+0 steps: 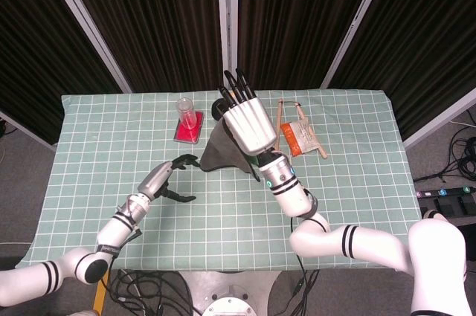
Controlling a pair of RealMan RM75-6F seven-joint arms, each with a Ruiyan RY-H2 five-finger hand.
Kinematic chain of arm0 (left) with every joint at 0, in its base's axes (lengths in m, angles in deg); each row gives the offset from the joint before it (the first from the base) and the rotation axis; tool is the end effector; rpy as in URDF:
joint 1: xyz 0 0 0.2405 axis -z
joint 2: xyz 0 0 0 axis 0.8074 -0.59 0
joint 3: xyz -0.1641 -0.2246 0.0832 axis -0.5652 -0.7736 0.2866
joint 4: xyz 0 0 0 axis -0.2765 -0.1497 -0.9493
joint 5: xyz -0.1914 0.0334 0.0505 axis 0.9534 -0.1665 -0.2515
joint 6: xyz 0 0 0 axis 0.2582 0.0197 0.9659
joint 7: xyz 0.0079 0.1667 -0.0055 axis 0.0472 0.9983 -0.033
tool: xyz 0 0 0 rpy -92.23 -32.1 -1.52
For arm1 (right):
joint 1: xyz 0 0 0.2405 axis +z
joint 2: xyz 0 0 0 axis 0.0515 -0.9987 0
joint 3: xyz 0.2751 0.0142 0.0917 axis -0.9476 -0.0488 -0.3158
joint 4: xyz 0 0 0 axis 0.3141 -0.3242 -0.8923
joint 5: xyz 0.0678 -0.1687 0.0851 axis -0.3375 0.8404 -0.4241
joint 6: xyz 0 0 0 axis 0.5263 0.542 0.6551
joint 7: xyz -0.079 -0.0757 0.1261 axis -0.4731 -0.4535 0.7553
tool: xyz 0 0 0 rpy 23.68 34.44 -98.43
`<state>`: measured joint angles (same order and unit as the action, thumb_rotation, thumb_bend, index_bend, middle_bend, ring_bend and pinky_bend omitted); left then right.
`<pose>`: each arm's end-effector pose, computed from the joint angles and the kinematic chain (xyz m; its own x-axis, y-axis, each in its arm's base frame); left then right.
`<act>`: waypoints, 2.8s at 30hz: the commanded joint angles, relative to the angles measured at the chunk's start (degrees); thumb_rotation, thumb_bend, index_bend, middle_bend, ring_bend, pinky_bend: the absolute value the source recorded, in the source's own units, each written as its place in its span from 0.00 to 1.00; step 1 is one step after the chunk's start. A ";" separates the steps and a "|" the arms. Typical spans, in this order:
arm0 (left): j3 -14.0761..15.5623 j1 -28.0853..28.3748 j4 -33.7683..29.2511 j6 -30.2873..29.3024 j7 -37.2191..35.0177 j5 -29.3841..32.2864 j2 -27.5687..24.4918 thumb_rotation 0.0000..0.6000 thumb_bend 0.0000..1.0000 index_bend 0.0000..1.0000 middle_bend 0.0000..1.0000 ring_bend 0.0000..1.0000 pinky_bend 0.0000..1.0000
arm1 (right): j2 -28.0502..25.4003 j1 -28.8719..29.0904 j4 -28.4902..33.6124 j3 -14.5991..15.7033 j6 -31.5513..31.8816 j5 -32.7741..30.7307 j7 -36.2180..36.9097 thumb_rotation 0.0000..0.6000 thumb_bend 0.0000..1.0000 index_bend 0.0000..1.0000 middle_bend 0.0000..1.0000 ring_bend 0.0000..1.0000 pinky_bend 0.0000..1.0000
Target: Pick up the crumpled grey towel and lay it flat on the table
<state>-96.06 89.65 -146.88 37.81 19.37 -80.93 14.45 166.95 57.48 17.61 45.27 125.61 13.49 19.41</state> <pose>-0.1820 0.3608 -0.0234 -0.2737 0.5480 0.7904 0.9257 -0.0728 0.3711 0.0257 -0.4331 0.0359 0.4258 0.3428 0.8374 -0.6846 -0.4830 0.5459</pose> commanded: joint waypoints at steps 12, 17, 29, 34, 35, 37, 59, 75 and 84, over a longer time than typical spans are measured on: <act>-2.11 5.90 12.21 9.90 -12.86 3.80 7.39 0.83 0.00 0.28 0.26 0.22 0.26 | 2.54 1.58 -0.15 0.72 -2.45 -1.73 3.90 1.00 0.44 0.63 0.23 0.00 0.00; -3.74 6.72 15.15 11.93 -17.16 4.66 8.19 0.71 0.00 0.26 0.26 0.22 0.25 | 4.70 2.07 -0.24 1.60 -2.38 -2.19 4.17 1.00 0.44 0.63 0.23 0.00 0.00; -5.42 8.12 18.67 14.02 -23.78 2.95 9.09 0.66 0.00 0.25 0.22 0.19 0.25 | 8.36 1.83 0.87 2.58 0.23 -1.98 3.57 1.00 0.44 0.62 0.22 0.00 0.00; -5.99 8.98 18.73 13.54 -26.48 0.55 9.01 0.70 0.00 0.25 0.22 0.19 0.25 | 8.56 1.43 1.37 1.95 1.11 -1.90 4.36 1.00 0.44 0.62 0.22 0.00 0.00; -6.26 9.38 18.80 13.50 -27.12 0.16 9.04 0.70 0.00 0.25 0.22 0.19 0.25 | 8.52 1.34 1.48 1.79 1.25 -1.85 4.64 1.00 0.44 0.62 0.22 0.00 0.00; -6.75 10.09 18.67 13.41 -28.49 -0.60 9.08 0.72 0.00 0.25 0.22 0.19 0.25 | 8.45 1.16 1.68 1.54 1.54 -1.71 5.09 1.00 0.44 0.62 0.22 0.00 0.00; 2.67 8.45 18.33 16.49 -24.00 -1.99 3.33 0.80 0.00 0.25 0.22 0.19 0.24 | 12.18 2.91 -8.18 1.51 -1.69 -4.07 4.76 1.00 0.44 0.62 0.21 0.00 0.00; 3.70 7.67 11.60 14.31 -9.17 6.74 2.43 0.77 0.00 0.25 0.22 0.19 0.24 | 15.01 4.52 -12.30 -0.43 -2.05 -5.11 5.76 1.00 0.44 0.61 0.21 0.00 0.00; 2.91 9.85 12.16 13.61 1.93 18.39 6.25 0.77 0.00 0.28 0.22 0.19 0.25 | 14.74 4.36 -11.76 -0.60 -1.93 -5.12 6.09 1.00 0.44 0.61 0.21 0.00 0.00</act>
<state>-92.82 98.74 -134.90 51.63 19.42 -64.74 19.70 181.69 61.85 5.85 44.66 123.67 8.37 25.50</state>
